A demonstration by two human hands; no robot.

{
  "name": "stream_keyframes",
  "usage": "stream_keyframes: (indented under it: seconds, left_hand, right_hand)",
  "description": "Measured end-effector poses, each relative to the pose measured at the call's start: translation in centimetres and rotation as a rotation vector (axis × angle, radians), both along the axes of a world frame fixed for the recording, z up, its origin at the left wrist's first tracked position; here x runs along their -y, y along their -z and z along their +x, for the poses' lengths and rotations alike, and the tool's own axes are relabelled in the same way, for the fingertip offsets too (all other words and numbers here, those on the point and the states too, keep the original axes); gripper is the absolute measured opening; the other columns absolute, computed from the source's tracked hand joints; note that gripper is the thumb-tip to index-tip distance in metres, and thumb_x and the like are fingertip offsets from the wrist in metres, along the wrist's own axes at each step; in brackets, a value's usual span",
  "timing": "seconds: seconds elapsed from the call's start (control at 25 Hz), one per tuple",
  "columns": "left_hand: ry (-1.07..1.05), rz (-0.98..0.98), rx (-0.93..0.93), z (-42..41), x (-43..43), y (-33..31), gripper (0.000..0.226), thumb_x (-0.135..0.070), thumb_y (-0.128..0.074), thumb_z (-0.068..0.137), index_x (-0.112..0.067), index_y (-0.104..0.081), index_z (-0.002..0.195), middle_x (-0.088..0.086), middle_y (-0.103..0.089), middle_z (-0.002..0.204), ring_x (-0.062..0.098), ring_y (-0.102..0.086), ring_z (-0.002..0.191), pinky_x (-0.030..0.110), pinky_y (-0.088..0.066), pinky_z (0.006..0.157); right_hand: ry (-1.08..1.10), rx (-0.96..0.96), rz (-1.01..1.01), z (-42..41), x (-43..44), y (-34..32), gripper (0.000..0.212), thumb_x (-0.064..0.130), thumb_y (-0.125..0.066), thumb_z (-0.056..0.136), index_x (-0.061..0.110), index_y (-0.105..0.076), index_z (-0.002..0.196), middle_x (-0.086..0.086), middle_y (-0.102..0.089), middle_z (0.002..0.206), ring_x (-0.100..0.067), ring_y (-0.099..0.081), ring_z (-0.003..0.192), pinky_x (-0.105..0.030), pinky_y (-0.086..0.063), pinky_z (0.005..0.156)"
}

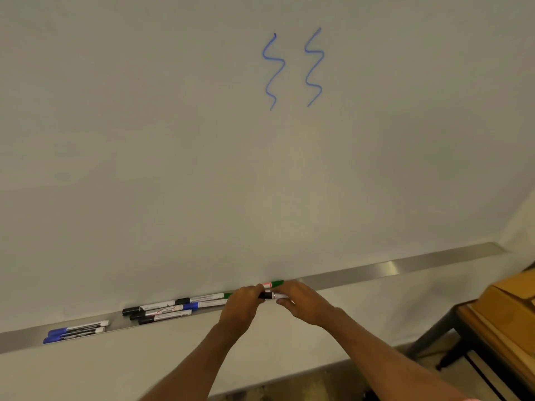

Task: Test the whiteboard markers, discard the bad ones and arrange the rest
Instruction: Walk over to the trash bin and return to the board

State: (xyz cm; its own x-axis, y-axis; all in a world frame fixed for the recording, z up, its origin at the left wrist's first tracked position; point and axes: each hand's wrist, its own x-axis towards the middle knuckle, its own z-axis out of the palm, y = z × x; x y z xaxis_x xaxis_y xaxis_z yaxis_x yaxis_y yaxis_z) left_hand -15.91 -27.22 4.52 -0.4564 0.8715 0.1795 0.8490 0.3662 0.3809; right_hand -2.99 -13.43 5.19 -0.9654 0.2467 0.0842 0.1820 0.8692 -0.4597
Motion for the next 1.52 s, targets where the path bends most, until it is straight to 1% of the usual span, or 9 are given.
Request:
stream_keyframes:
  seconds: [0.24,0.32,0.44,0.56,0.68,0.88,1.16,1.36,1.52]
  left_hand:
    - [0.006,-0.047,0.049,3.7,-4.5,2.4,0.017,-0.023,-0.051,0.095,-0.016,-0.059,0.107,0.002,-0.066,0.104,0.019,-0.061,0.093,0.027,-0.044,0.075]
    - [0.039,-0.073,0.048,6.3,-6.8,4.3,0.029,-0.024,-0.049,0.095,-0.019,-0.052,0.124,-0.001,-0.059,0.124,0.018,-0.057,0.109,0.028,-0.044,0.087]
    - [0.128,-0.164,0.082,11.0,-10.1,8.3,0.049,-0.024,-0.046,0.098,-0.017,-0.033,0.144,0.001,-0.035,0.15,0.017,-0.035,0.136,0.029,-0.031,0.109]
    - [0.222,-0.258,0.113,15.6,-12.9,13.0,0.052,-0.027,-0.044,0.099,-0.015,-0.027,0.147,0.001,-0.024,0.155,0.018,-0.023,0.142,0.03,-0.021,0.114]
    - [0.335,-0.385,0.158,19.9,-15.1,18.1,0.054,-0.026,-0.044,0.099,-0.012,-0.026,0.147,0.004,-0.018,0.156,0.02,-0.017,0.144,0.033,-0.017,0.117]
    - [0.508,-0.607,0.069,24.8,-18.2,26.0,0.059,-0.029,-0.041,0.099,-0.011,-0.015,0.149,0.004,-0.005,0.159,0.02,-0.006,0.146,0.037,-0.012,0.119]
    - [0.53,-0.728,0.11,29.1,-21.7,36.1,0.06,-0.033,-0.047,0.097,-0.011,-0.023,0.147,0.006,-0.013,0.158,0.024,-0.011,0.145,0.038,-0.014,0.118]
    - [0.542,-0.765,0.139,30.8,-23.4,40.5,0.058,-0.032,-0.046,0.097,-0.01,-0.025,0.146,0.007,-0.014,0.157,0.024,-0.011,0.145,0.04,-0.013,0.118]
    - [0.535,-0.782,0.139,30.7,-23.5,41.9,0.057,-0.032,-0.047,0.097,-0.01,-0.028,0.145,0.008,-0.016,0.157,0.025,-0.013,0.145,0.041,-0.015,0.118]
  right_hand:
    - [0.229,0.136,-0.013,6.1,-2.8,4.5,0.04,0.019,-0.043,0.099,0.023,-0.043,0.138,-0.003,-0.057,0.126,-0.019,-0.053,0.112,-0.032,-0.044,0.093]
    - [0.341,0.159,-0.064,8.5,-4.0,6.5,0.04,0.018,-0.045,0.098,0.022,-0.044,0.138,-0.002,-0.056,0.129,-0.02,-0.052,0.115,-0.032,-0.043,0.096]
    - [0.527,0.236,-0.18,12.2,-5.8,10.0,0.039,0.011,-0.046,0.096,0.016,-0.047,0.134,-0.01,-0.058,0.124,-0.026,-0.055,0.112,-0.037,-0.045,0.096]
    - [0.736,0.304,-0.302,16.2,-7.5,14.1,0.029,0.007,-0.048,0.094,0.01,-0.054,0.122,-0.015,-0.061,0.115,-0.032,-0.059,0.105,-0.041,-0.05,0.09]
    - [0.905,0.394,-0.446,20.2,-9.0,19.1,0.028,0.006,-0.05,0.094,0.007,-0.052,0.121,-0.017,-0.056,0.12,-0.037,-0.056,0.107,-0.047,-0.05,0.09]
    - [0.941,0.592,-0.527,25.7,-10.2,27.9,0.035,0.003,-0.053,0.092,0.003,-0.046,0.127,-0.019,-0.047,0.126,-0.036,-0.05,0.111,-0.042,-0.045,0.09]
    - [1.08,0.749,-0.632,29.6,-11.3,38.5,0.038,0.009,-0.058,0.092,0.002,-0.046,0.127,-0.02,-0.047,0.128,-0.036,-0.05,0.115,-0.041,-0.043,0.095]
    - [1.115,0.787,-0.642,30.7,-13.1,43.4,0.039,0.014,-0.056,0.094,0.002,-0.044,0.129,-0.021,-0.048,0.127,-0.036,-0.052,0.113,-0.039,-0.045,0.09]
    - [1.117,0.733,-0.624,31.0,-13.3,45.1,0.044,0.014,-0.058,0.092,0.008,-0.044,0.133,-0.019,-0.052,0.125,-0.035,-0.051,0.112,-0.04,-0.046,0.088]
